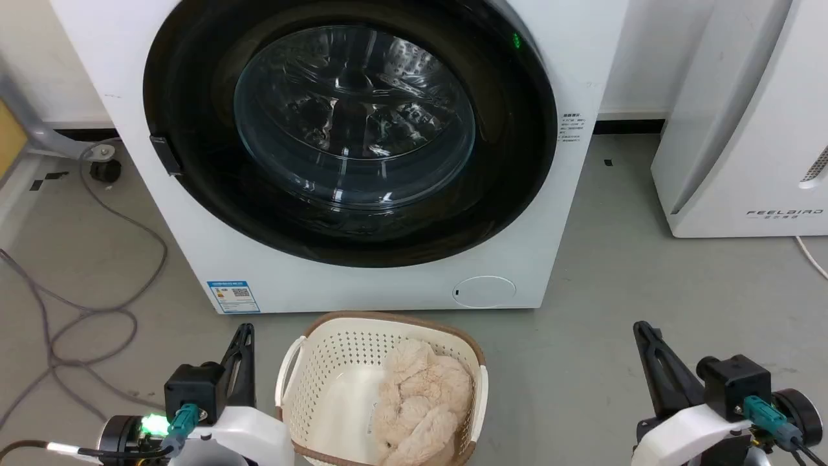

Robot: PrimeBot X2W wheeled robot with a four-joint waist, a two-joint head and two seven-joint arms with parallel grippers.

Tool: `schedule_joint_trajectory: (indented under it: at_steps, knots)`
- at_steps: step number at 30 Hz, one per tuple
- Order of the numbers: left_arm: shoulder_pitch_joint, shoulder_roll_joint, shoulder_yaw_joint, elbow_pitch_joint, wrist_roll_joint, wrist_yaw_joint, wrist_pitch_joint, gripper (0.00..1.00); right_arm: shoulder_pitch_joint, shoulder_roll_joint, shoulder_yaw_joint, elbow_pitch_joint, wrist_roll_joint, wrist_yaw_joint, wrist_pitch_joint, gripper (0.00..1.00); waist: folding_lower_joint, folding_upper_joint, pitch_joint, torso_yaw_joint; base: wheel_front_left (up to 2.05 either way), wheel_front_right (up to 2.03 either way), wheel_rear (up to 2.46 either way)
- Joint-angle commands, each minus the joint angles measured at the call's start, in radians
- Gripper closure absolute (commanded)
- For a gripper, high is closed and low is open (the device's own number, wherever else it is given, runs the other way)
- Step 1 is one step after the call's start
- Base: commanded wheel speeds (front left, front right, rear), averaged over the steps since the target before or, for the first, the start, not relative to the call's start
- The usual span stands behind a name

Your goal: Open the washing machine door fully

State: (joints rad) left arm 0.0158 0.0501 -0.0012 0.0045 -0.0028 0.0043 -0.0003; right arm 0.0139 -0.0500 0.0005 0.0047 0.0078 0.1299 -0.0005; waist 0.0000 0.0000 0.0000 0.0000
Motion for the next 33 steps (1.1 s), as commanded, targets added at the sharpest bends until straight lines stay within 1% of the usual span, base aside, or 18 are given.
schedule_joint_trajectory:
  at_steps: [1,23,24,33]
  knots:
    - [-0.016,0.000,0.001,-0.005,0.003,-0.004,0.000,1.00,-0.014,0.000,0.000,-0.005,-0.008,0.001,0.000,1.00,0.0000,0.0000,0.000,0.000,0.00,0.00,0.00]
    - [-0.016,0.000,0.001,-0.005,0.003,-0.004,0.000,1.00,-0.014,0.000,0.000,-0.005,-0.008,0.001,0.000,1.00,0.0000,0.0000,0.000,0.000,0.00,0.00,0.00]
    - [0.000,0.000,0.000,0.000,0.000,0.000,0.000,0.00,0.000,0.000,0.000,0.000,0.000,0.000,0.000,0.00,0.0000,0.0000,0.000,0.000,0.00,0.00,0.00]
    - [-0.002,0.000,-0.009,0.012,-0.013,-0.001,-0.015,0.00,0.004,0.000,-0.005,0.012,0.013,0.000,-0.012,0.00,0.0000,0.0000,0.000,-0.001,0.00,0.00,0.00]
